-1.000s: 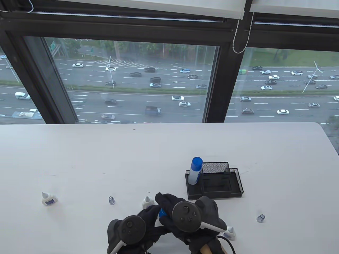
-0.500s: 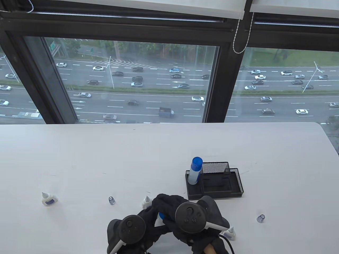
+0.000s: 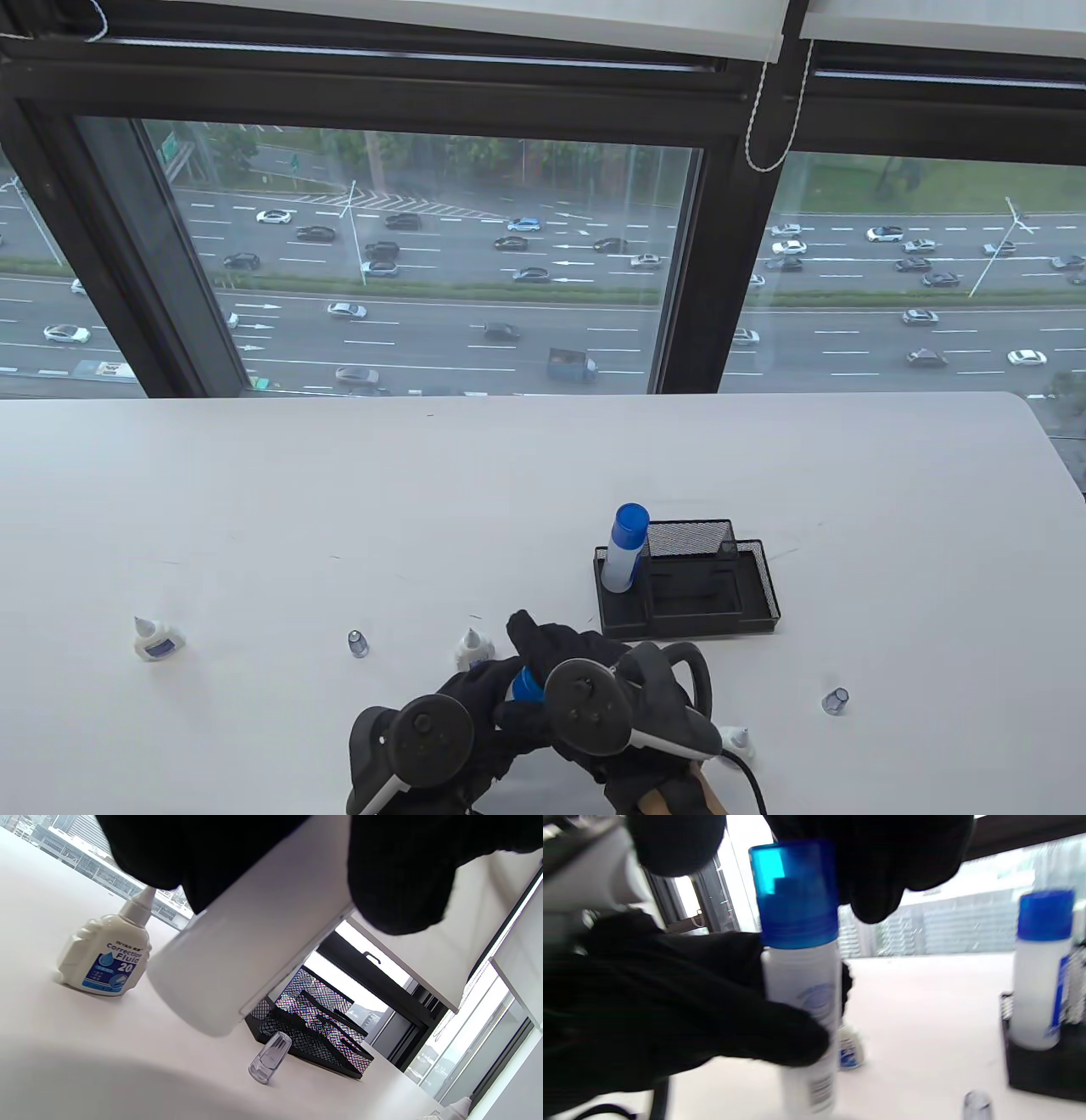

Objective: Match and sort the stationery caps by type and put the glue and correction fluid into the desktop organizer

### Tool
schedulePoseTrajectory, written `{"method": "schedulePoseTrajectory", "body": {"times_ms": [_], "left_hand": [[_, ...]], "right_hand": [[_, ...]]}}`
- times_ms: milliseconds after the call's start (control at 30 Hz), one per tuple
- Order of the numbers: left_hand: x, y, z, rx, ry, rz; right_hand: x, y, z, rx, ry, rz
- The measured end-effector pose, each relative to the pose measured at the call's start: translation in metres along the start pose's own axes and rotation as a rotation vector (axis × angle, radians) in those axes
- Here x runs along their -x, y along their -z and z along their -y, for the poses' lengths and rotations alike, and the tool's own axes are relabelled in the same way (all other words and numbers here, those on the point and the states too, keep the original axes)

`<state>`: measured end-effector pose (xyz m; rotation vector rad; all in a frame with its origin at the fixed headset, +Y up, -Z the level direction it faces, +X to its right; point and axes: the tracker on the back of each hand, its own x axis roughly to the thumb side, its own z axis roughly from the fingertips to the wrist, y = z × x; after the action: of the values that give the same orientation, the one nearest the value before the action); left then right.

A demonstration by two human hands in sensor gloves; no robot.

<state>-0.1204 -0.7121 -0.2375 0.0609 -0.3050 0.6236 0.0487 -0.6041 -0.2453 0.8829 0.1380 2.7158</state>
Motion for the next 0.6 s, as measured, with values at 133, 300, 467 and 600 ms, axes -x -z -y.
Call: {"method": "schedulePoseTrajectory", "body": {"times_ms": [133,300,467,600], "left_hand": [[0.000,0.000,-0.001,-0.008,0.011,0.006],[-0.001,0.000,0.000,-0.005,0.017,0.006],[-0.001,0.000,-0.001,-0.012,0.015,0.007],[0.001,0.000,0.000,-0.008,0.018,-0.003]], "right_hand": [[0.001,-0.001,0.002,0.037,-0.015,0.020],[-0.002,-0.001,-0.001,0.131,-0.173,-0.096],[-0.002,-0.002,0.000,0.024,-0.057,-0.077],[-0.009,0.002,-0.003,-0.042,-0.107,0.053]]}}
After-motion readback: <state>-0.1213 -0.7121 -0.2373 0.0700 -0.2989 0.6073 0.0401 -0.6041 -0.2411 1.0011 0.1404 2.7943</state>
